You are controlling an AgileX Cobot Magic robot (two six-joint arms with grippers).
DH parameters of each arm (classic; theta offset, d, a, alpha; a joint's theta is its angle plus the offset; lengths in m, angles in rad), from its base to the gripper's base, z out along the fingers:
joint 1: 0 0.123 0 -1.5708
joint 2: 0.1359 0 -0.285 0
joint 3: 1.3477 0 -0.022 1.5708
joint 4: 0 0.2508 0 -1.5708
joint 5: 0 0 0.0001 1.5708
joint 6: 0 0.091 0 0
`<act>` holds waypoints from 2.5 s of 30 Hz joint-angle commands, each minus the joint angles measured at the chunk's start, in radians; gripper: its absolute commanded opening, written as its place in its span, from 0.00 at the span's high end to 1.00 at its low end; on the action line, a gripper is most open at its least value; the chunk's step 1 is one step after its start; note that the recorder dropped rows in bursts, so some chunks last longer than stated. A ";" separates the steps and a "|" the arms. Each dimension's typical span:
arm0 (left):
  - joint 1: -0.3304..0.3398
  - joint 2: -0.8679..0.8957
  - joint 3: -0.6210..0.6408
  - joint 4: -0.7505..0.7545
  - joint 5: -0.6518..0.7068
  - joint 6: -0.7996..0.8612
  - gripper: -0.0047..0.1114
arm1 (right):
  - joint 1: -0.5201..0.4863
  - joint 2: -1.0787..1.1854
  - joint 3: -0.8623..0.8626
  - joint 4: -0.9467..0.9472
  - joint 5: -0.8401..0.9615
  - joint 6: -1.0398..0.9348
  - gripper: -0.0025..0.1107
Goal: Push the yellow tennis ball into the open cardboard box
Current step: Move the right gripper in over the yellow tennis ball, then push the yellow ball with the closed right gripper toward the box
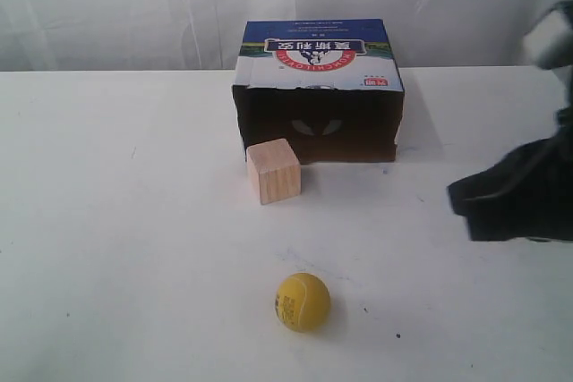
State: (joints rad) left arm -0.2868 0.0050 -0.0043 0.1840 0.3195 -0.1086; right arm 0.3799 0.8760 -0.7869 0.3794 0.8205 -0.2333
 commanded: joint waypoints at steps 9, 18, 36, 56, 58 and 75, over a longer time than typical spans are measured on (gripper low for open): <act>-0.005 -0.005 0.004 0.003 0.014 0.002 0.96 | 0.270 0.419 -0.031 0.001 -0.229 -0.111 0.98; -0.005 -0.005 0.004 0.003 0.014 0.002 0.96 | 0.346 0.613 -0.078 -0.007 -0.322 -0.130 0.98; -0.005 -0.005 0.004 0.003 0.014 0.002 0.96 | 0.335 0.785 -0.113 -0.089 -0.340 -0.099 0.98; -0.005 -0.005 0.004 0.003 0.014 0.002 0.96 | 0.207 0.657 -0.212 -0.337 -0.195 0.039 0.98; -0.005 -0.005 0.004 0.003 0.014 0.002 0.96 | 0.202 0.674 -0.212 -0.379 -0.174 0.067 0.98; -0.005 -0.005 0.004 0.003 0.014 0.002 0.96 | 0.126 0.859 -0.212 -0.434 -0.127 0.163 0.98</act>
State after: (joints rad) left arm -0.2868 0.0050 -0.0043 0.1840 0.3195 -0.1086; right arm 0.5120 1.7193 -1.0161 -0.0475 0.6307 -0.0790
